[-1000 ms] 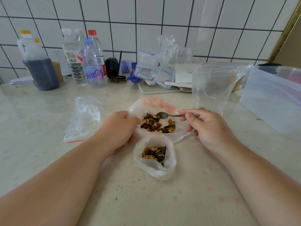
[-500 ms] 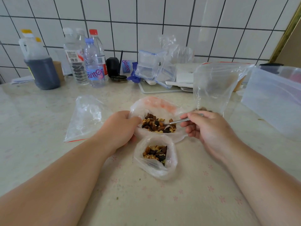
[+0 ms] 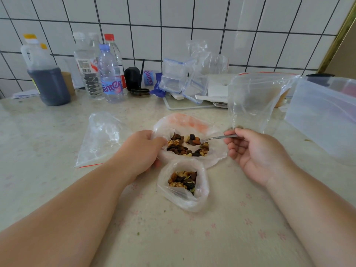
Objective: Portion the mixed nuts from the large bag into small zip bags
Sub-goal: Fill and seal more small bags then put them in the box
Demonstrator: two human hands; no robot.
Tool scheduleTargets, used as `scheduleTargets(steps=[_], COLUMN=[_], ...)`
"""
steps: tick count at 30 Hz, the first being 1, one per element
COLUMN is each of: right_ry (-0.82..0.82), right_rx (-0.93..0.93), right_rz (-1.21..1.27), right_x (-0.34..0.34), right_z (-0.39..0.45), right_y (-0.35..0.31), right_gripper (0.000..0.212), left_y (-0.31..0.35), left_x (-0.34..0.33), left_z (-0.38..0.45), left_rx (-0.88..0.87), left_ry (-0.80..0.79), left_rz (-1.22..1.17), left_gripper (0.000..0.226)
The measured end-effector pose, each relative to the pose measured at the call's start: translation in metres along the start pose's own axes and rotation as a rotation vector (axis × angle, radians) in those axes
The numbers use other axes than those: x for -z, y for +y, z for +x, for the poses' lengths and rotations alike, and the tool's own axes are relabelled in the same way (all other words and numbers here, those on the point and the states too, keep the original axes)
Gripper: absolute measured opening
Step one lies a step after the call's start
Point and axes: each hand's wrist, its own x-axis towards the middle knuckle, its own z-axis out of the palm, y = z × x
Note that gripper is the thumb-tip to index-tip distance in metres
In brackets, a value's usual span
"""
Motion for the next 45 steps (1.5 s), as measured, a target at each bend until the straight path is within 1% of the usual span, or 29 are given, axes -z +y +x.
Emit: scheduleTargets(steps=[3,6,11,14,18,22,24,26,28,30,32,34,37,39,41,45], right_ry=[-0.03,-0.089,-0.244,-0.338,-0.455,-0.574,-0.633,-0.66,-0.641,-0.58,-0.449,-0.285,-0.081,0.007,0.032,-0.01], right_rx=[-0.029,-0.038,0.017,0.099,0.201,0.374,0.448,0.478,0.497,0.501,0.469,0.428,0.418,0.438,0.457,0.467], right_rz=[0.08,0.118,0.023,-0.068,-0.138,-0.296,-0.372,-0.395,-0.364,-0.255,-0.121,-0.082,-0.246,-0.401,-0.508,-0.623], right_x=[0.002,0.003,0.001,-0.001,0.0,0.001,0.002,0.003,0.003,0.002,0.004,0.007,0.011,0.01,0.008,0.007], right_z=[-0.001,-0.004,-0.012,-0.019,-0.024,-0.029,-0.033,-0.035,-0.035,-0.032,-0.027,-0.019,-0.007,-0.002,0.0,0.0], right_y=[-0.004,-0.008,-0.013,-0.013,-0.009,-0.007,-0.007,-0.007,-0.008,-0.009,-0.012,-0.014,-0.006,0.002,0.007,0.011], right_gripper=[0.031,0.034,0.037,0.031,0.03,0.027,0.029,0.031,0.026,0.023,0.024,0.029,0.032,0.028,0.024,0.021], left_y=[0.0,0.0,-0.002,-0.002,-0.001,-0.001,0.0,0.0,0.001,0.001,0.0,0.0,0.0,0.0,0.0,0.0], left_x=[-0.001,-0.001,0.0,0.0,0.0,0.0,0.0,0.0,0.0,0.0,0.0,0.0,0.0,0.0,0.0,0.0], left_z=[0.0,0.001,0.001,0.001,0.002,0.001,0.001,0.0,0.0,-0.001,0.0,0.0,0.0,0.0,0.0,0.0], left_rx=[0.003,0.002,-0.004,-0.002,0.005,0.004,0.004,0.005,0.004,0.002,0.003,0.003,0.004,0.008,0.01,-0.001], left_ry=[0.008,0.004,0.009,0.008,0.006,-0.001,-0.006,-0.005,-0.007,-0.01,-0.012,-0.013,-0.01,-0.01,-0.002,-0.007], left_rz=[0.006,0.001,0.002,0.005,0.007,0.018,0.025,0.032,0.029,0.022,0.012,0.007,-0.007,-0.011,-0.01,-0.009], left_gripper=[0.033,0.028,0.027,0.027,0.027,0.026,0.026,0.026,0.025,0.024,0.024,0.025,0.025,0.026,0.026,0.025])
